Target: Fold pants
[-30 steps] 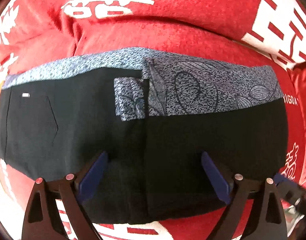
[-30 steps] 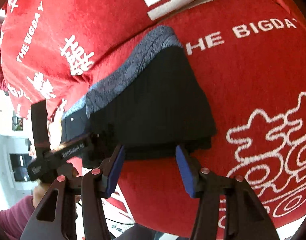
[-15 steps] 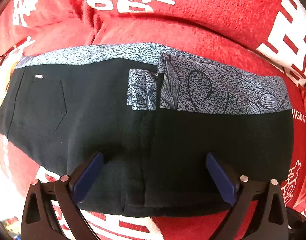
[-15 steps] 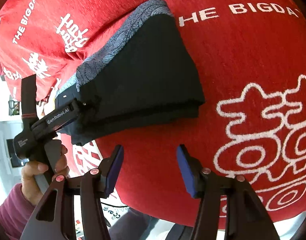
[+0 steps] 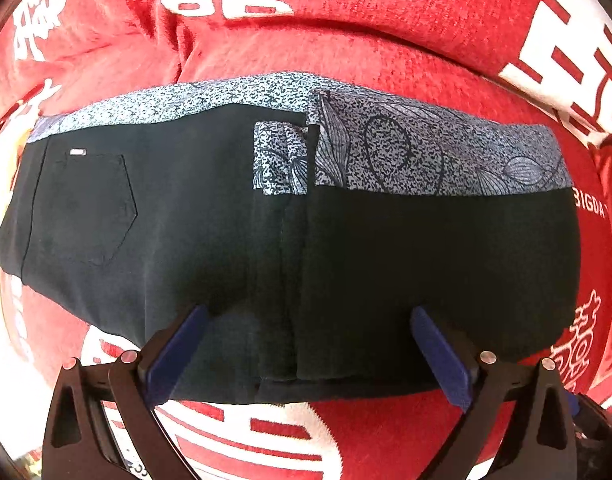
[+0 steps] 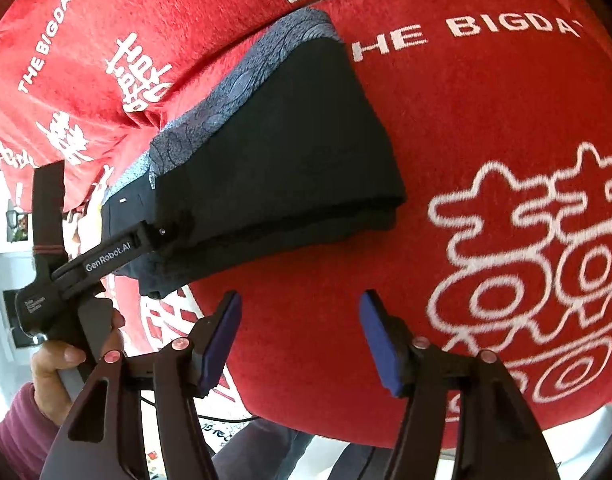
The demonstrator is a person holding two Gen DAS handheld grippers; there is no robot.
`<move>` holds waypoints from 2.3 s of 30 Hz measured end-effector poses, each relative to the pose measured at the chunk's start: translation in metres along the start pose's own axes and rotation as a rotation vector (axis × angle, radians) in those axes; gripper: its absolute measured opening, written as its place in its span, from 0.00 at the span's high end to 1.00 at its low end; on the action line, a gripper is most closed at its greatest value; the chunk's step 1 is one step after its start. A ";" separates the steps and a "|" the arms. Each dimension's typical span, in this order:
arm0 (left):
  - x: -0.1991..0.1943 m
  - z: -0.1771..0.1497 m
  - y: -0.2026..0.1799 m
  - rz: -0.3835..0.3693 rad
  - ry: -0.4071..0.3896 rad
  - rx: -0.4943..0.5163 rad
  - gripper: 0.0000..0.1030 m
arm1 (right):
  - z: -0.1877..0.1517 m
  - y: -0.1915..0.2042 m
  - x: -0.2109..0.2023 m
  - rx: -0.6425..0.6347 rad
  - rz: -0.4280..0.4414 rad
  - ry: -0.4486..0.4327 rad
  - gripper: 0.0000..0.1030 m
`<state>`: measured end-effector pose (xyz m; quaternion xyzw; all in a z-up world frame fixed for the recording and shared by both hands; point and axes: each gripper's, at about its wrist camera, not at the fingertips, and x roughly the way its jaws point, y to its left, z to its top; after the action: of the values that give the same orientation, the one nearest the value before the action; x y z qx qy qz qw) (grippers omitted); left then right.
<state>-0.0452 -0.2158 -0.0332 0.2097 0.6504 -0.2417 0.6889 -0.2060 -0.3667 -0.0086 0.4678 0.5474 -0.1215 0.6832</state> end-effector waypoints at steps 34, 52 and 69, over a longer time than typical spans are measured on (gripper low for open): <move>-0.004 -0.029 0.178 -0.117 -0.008 -0.138 0.01 | 0.009 0.186 0.096 -0.607 -0.285 -0.015 0.79; -0.011 -0.046 0.196 -0.124 -0.005 -0.158 0.01 | 0.006 0.179 0.075 -0.405 -0.233 -0.004 0.73; -0.012 -0.061 0.218 -0.105 0.016 -0.208 0.01 | 0.024 0.159 0.091 -0.268 -0.237 0.014 0.64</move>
<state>0.0378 -0.0045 -0.0312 0.1046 0.6876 -0.2068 0.6881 -0.0496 -0.2690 -0.0078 0.3055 0.6147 -0.1238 0.7166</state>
